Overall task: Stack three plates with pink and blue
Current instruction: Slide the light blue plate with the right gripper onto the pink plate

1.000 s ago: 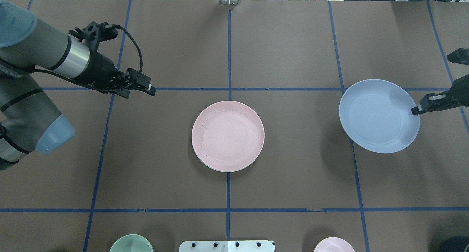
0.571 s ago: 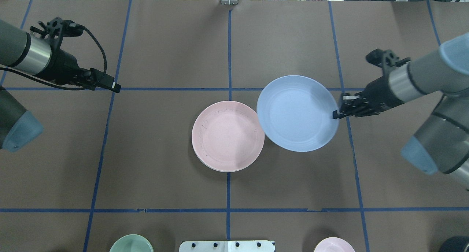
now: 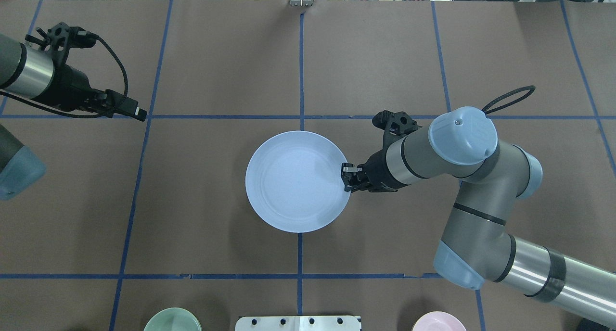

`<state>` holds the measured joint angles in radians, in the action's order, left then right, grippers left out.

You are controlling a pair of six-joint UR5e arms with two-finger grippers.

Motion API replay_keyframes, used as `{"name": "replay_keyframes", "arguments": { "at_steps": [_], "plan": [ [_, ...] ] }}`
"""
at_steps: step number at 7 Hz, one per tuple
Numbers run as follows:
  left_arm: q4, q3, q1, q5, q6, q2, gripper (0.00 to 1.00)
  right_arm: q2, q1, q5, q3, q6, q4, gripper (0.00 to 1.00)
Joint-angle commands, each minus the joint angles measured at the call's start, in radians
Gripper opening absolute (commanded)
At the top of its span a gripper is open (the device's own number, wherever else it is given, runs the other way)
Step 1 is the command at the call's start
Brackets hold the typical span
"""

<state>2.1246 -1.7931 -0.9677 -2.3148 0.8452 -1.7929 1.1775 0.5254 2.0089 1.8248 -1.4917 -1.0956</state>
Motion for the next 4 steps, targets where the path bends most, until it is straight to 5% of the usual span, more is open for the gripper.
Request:
{"name": "replay_keyframes", "arguments": {
  "at_steps": [1,4],
  "plan": [
    [0.001,-0.003,0.0,0.003,0.0,0.003,1.0,-0.007,0.001,-0.012,-0.001,0.001,-0.019,0.0],
    [0.0,-0.003,0.0,0.006,0.005,0.007,1.0,-0.047,0.016,-0.021,-0.053,-0.01,-0.05,0.0]
  ]
}}
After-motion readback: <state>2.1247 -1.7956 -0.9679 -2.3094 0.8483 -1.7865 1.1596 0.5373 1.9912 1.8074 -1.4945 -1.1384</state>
